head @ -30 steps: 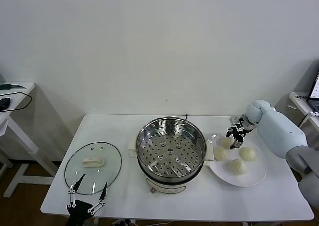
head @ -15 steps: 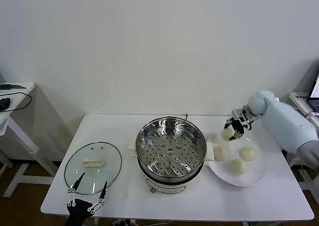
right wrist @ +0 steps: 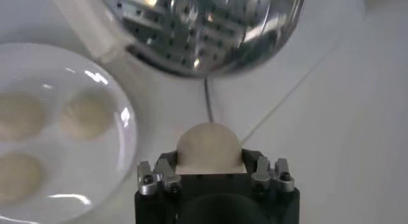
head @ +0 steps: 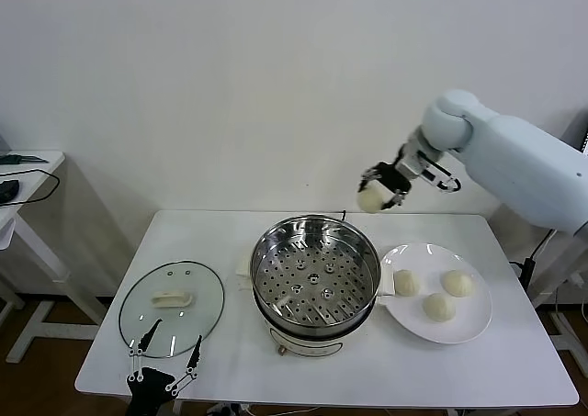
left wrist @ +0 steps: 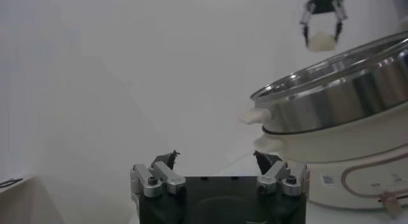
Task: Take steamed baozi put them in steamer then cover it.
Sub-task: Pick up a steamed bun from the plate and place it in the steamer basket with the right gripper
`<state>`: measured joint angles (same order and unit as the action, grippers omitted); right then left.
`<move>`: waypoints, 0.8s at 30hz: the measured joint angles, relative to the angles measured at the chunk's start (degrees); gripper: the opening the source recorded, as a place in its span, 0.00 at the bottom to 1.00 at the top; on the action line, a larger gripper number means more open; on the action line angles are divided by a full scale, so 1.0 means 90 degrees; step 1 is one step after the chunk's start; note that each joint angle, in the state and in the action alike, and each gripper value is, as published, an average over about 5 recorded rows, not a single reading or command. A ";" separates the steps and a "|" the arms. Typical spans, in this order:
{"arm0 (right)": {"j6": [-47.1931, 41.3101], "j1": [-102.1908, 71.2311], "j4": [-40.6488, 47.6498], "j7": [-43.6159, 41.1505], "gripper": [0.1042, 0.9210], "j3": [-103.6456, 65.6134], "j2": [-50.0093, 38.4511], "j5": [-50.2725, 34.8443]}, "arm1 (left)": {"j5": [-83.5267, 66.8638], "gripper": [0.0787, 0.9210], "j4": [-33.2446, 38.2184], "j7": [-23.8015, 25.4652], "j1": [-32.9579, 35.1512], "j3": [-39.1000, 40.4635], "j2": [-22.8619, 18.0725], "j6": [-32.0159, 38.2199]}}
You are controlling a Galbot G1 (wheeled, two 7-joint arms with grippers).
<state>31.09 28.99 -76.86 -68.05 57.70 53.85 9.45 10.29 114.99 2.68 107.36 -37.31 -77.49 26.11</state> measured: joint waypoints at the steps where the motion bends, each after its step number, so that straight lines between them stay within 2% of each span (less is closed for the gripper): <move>1: 0.0036 0.0013 -0.0065 -0.0001 0.70 0.0061 0.0057 0.0031 | 0.0000 0.88 0.0003 -0.0001 0.0003 -0.0002 -0.0001 0.0004; 10: 0.0202 -0.0182 -0.0290 0.0025 0.70 0.0454 0.0535 0.0416 | 0.0015 0.88 0.0038 -0.0050 0.0024 -0.0048 -0.0002 0.0019; 24: 0.0262 -0.0713 0.0185 0.0076 0.70 0.0541 0.1112 0.0981 | 0.0021 0.88 0.0063 -0.0098 0.0030 -0.0090 -0.0014 0.0041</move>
<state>33.44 22.58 -75.19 -67.37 62.57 63.85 18.28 10.48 115.56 1.80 107.64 -38.12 -77.62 26.48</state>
